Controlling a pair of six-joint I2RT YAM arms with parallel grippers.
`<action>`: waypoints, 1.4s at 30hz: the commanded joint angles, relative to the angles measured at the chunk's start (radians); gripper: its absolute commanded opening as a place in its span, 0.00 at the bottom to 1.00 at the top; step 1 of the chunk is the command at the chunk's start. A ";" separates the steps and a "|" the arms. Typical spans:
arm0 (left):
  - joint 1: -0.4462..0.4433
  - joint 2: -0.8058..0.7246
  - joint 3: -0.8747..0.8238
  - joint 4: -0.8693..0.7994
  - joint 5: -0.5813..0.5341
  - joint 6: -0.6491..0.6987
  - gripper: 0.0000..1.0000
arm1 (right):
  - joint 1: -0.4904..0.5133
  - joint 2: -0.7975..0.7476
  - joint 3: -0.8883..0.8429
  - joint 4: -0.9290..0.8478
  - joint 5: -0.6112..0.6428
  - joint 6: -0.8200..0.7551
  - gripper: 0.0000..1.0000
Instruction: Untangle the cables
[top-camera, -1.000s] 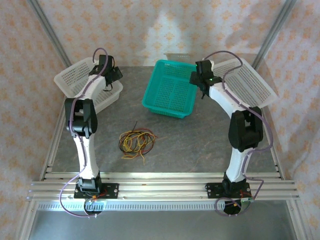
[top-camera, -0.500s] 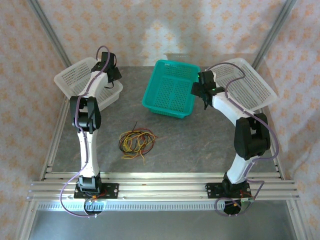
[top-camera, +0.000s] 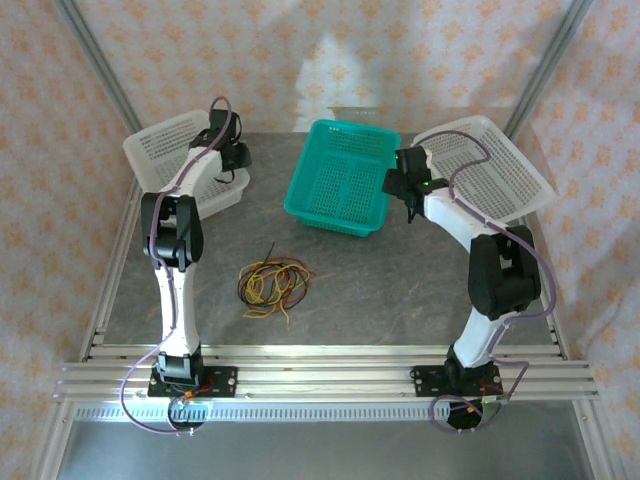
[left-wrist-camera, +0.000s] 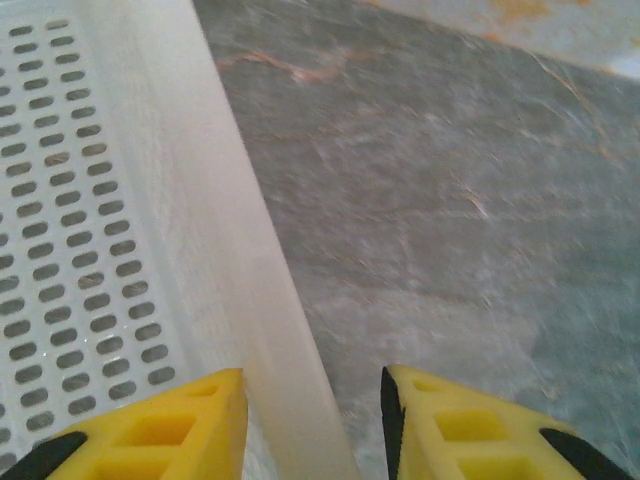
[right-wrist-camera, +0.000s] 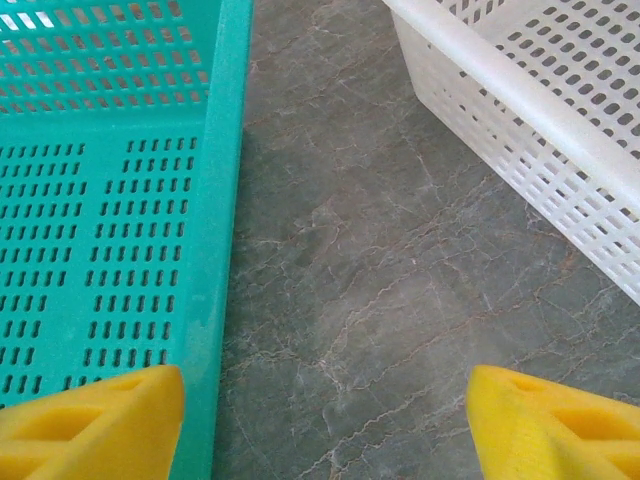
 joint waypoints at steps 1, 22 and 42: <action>-0.061 -0.034 -0.045 -0.014 0.092 0.077 0.36 | 0.006 -0.023 -0.005 0.018 0.017 0.019 0.74; -0.167 -0.274 -0.269 0.110 0.073 0.089 0.74 | 0.005 -0.002 0.030 -0.001 -0.059 0.072 0.80; -0.186 -0.182 -0.246 0.132 0.311 0.088 0.99 | 0.024 0.148 0.152 -0.114 -0.062 0.075 0.49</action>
